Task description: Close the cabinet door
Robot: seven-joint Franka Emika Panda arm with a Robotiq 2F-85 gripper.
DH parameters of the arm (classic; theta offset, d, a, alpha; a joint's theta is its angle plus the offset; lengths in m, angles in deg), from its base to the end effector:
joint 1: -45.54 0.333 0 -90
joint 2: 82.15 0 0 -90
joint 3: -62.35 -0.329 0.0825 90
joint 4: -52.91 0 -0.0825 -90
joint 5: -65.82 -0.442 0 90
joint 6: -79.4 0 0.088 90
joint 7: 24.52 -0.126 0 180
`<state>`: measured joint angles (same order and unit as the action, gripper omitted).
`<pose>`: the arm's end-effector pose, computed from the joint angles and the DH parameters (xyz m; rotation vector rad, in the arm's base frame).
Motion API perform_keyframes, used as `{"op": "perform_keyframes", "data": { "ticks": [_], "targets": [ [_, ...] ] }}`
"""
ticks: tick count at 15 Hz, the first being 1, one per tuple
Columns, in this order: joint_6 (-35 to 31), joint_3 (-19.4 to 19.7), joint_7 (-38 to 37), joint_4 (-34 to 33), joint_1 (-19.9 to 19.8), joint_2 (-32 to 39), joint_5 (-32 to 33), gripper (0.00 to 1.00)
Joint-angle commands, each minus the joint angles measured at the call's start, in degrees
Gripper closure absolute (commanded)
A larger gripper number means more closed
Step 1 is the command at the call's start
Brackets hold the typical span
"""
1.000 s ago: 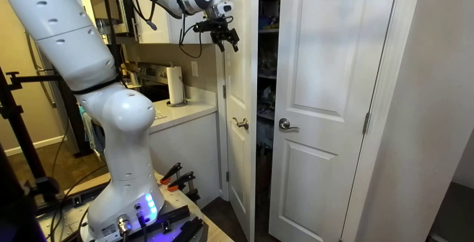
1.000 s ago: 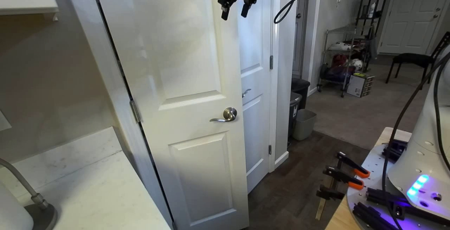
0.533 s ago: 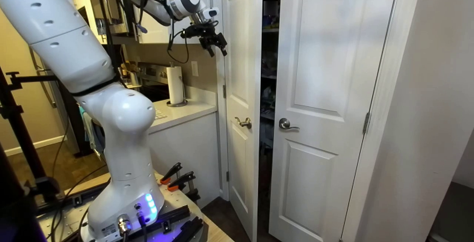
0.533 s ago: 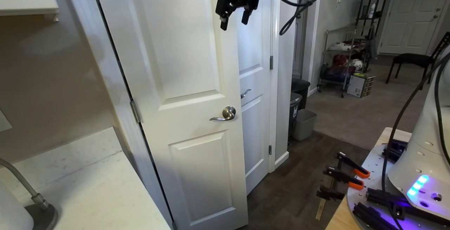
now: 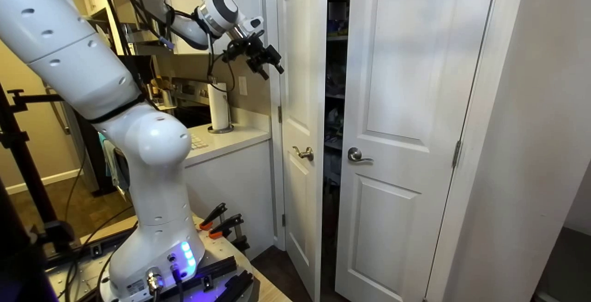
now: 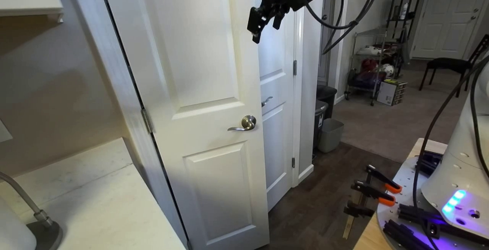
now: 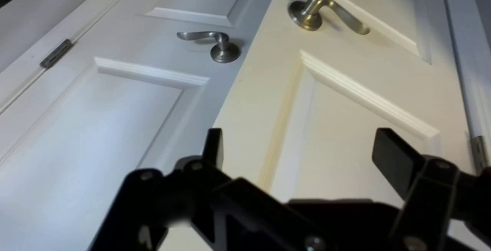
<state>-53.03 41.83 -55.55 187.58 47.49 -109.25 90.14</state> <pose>0.4711 0.1924 0.5208 2.7212 0.1018 0.8089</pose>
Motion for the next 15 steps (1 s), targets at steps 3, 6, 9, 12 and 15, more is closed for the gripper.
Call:
{"op": "perform_keyframes", "data": {
  "ticks": [3,6,9,12,15],
  "targets": [
    [-12.6,2.5,-1.9,1.0,-8.2,3.2,9.4,0.0],
    [-11.0,2.8,0.0,1.1,-7.8,2.5,7.7,0.0],
    [-11.4,2.8,0.0,1.0,-7.8,3.2,7.7,0.0],
    [-11.4,2.8,0.0,1.0,-7.7,3.2,7.7,0.0],
    [-15.6,1.5,-4.3,2.5,-9.1,2.7,10.4,0.0]
  ]
}}
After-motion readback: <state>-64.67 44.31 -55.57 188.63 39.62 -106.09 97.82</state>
